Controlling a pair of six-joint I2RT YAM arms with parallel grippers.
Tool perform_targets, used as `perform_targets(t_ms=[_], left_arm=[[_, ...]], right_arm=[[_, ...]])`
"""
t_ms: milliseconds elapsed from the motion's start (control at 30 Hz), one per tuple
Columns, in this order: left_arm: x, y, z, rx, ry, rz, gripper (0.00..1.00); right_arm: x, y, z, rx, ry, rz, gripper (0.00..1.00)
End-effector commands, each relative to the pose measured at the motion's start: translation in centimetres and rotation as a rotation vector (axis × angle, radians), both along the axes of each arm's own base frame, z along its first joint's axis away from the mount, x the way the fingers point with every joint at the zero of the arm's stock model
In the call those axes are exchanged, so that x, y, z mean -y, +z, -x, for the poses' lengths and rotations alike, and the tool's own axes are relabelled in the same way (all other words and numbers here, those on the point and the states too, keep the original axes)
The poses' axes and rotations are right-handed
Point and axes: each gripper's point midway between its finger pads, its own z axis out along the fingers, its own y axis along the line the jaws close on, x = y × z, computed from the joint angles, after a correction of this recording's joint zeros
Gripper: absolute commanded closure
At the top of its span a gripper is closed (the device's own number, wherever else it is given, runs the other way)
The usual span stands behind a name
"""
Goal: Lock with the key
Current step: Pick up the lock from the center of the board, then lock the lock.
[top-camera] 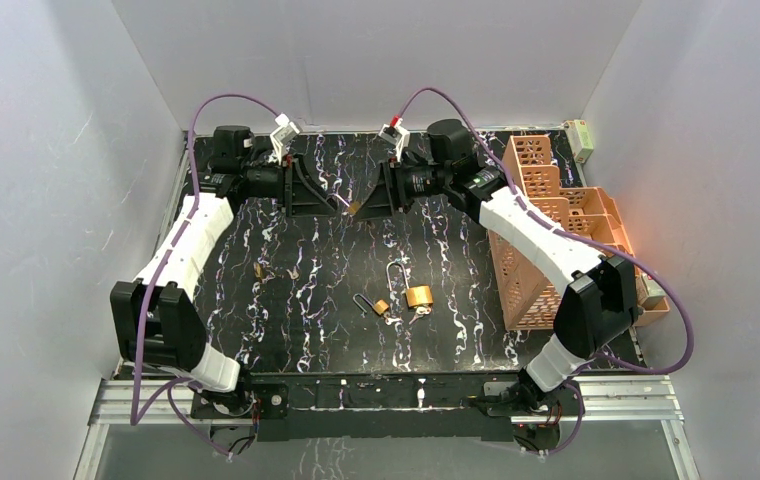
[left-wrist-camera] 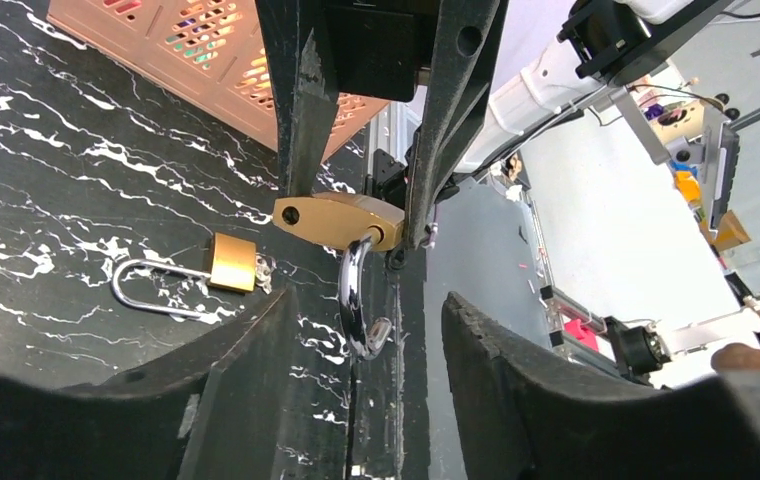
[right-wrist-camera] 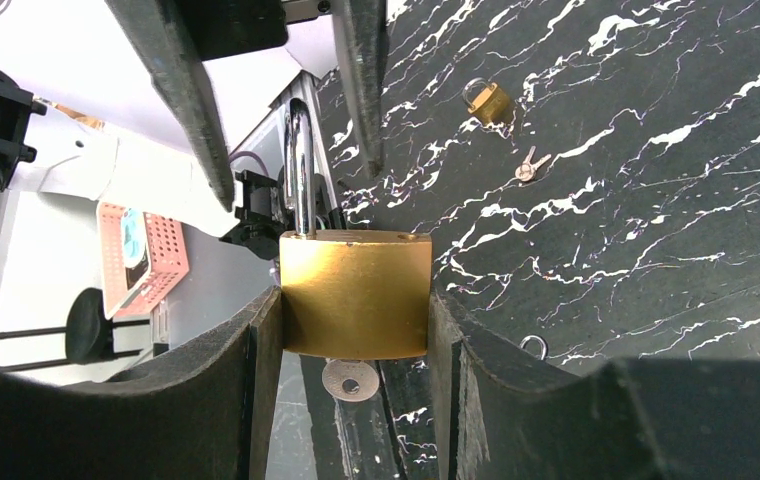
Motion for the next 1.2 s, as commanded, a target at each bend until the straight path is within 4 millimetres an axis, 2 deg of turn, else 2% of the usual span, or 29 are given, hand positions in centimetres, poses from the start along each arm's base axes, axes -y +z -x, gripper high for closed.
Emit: perform_targets(t_ms=[0,67,100,200,233,367,400,433,467,500,533,633,667,767,867,900,933,1067,1167], left_arm=[[0.0,2.1,-0.2,0.058,-0.021,0.030,0.44],[0.1,2.3,-0.3,0.064,-0.020,0.032,0.45],[0.1,2.3,-0.4,0.067,-0.021,0.033,0.53],[0.1,2.3,-0.9,0.071,0.000,0.023,0.92],[0.1,2.1,-1.1,0.069,0.010,0.017,1.00],[0.1,1.8,-1.4,0.081,0.035,0.007,1.00],[0.1,1.8,-1.6,0.094,0.050,0.006,1.00],[0.1,2.2,-1.7,0.115,0.073,0.007,1.00],[0.1,2.6,-2.0,0.141,0.097,0.014,1.00],[0.1,3.3,-2.2,0.172,0.124,0.026,1.00],[0.1,4.1,-2.4,0.199,0.155,0.045,1.00],[0.1,7.4,-2.5,0.265,0.249,0.134,1.00],[0.0,8.3,-2.8,0.279,0.285,0.155,1.00],[0.0,10.8,-3.0,0.310,0.324,0.214,1.00],[-0.2,13.1,-2.3,0.343,0.346,0.295,1.00],[-0.3,13.8,-2.1,0.355,0.353,0.314,1.00],[-0.4,14.4,-1.8,0.363,0.359,0.329,1.00],[-0.6,16.5,-0.7,0.401,0.360,0.364,1.00],[-0.6,17.8,0.5,0.436,0.342,0.385,1.00]], right_arm=[[0.1,4.4,1.1,0.091,0.048,-0.104,1.00],[0.0,4.4,1.1,0.092,0.051,-0.105,1.00],[0.0,4.4,1.1,0.092,0.050,-0.106,1.00],[0.0,4.5,1.1,0.090,0.058,-0.108,1.00],[0.0,4.5,1.2,0.091,0.062,-0.109,1.00],[0.0,4.9,1.6,0.099,0.088,-0.123,1.00],[0.1,5.2,1.9,0.105,0.106,-0.131,0.94],[0.2,5.4,2.1,0.112,0.121,-0.137,0.78],[0.2,5.8,2.3,0.125,0.134,-0.143,0.58],[0.4,6.2,2.4,0.145,0.130,-0.145,0.34],[0.5,6.6,1.9,0.177,0.093,-0.139,0.05],[1.5,8.5,0.4,0.305,-0.073,-0.146,0.01],[2.0,10.3,-0.1,0.392,-0.137,-0.197,0.01],[4.3,13.4,0.0,0.599,-0.309,-0.377,0.01],[7.0,14.7,1.0,0.747,-0.446,-0.555,0.01],[7.4,14.2,1.2,0.782,-0.468,-0.581,0.02],[7.8,14.6,1.2,0.817,-0.485,-0.604,0.02],[7.2,15.7,2.1,1.006,-0.475,-0.646,0.01],[5.5,16.6,2.1,1.045,-0.427,-0.642,0.01]])
